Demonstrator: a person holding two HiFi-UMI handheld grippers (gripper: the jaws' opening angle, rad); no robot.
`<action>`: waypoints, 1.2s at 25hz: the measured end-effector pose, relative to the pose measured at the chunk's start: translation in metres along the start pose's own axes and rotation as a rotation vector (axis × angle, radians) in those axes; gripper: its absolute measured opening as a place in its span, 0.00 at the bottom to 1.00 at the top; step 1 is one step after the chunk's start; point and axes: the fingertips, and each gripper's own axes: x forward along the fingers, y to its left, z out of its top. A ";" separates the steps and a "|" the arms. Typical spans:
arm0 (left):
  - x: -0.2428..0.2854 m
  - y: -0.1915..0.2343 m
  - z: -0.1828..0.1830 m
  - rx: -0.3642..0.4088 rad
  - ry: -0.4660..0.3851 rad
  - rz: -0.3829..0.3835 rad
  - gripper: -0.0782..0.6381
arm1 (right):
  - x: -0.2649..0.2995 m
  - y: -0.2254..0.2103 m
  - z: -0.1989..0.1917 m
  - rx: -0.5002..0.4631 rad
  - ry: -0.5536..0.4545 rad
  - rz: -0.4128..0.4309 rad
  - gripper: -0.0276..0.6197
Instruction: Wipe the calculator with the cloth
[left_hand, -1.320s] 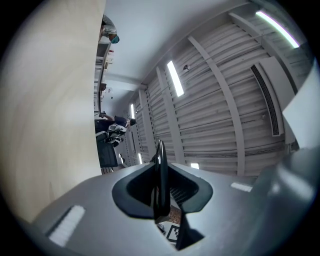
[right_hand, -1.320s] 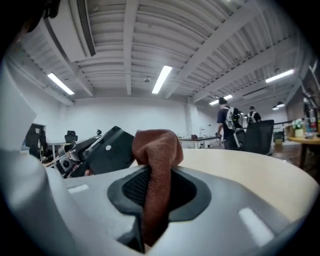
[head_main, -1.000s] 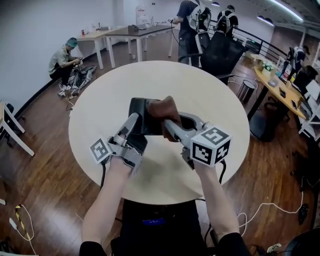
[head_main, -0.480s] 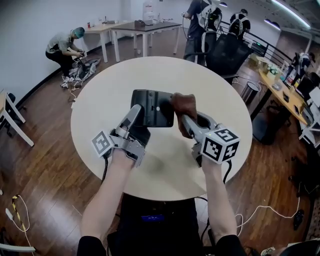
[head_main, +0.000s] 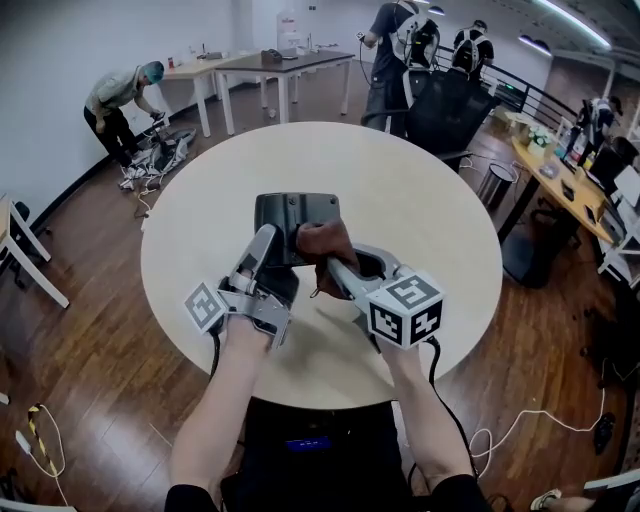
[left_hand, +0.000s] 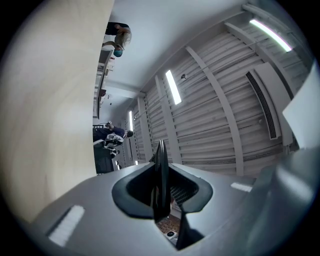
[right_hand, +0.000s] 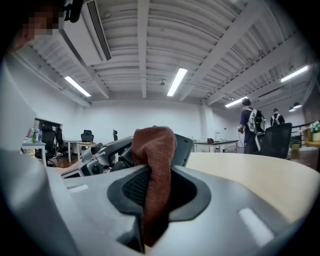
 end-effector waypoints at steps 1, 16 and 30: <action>0.000 0.002 0.000 0.006 0.007 0.005 0.21 | 0.000 -0.011 -0.003 0.009 0.010 -0.021 0.17; 0.001 -0.002 -0.011 0.002 0.044 -0.019 0.21 | -0.004 0.025 0.010 -0.139 0.014 0.076 0.17; 0.001 0.042 -0.047 -0.069 0.539 0.200 0.21 | -0.023 -0.053 -0.004 -0.005 0.049 0.016 0.17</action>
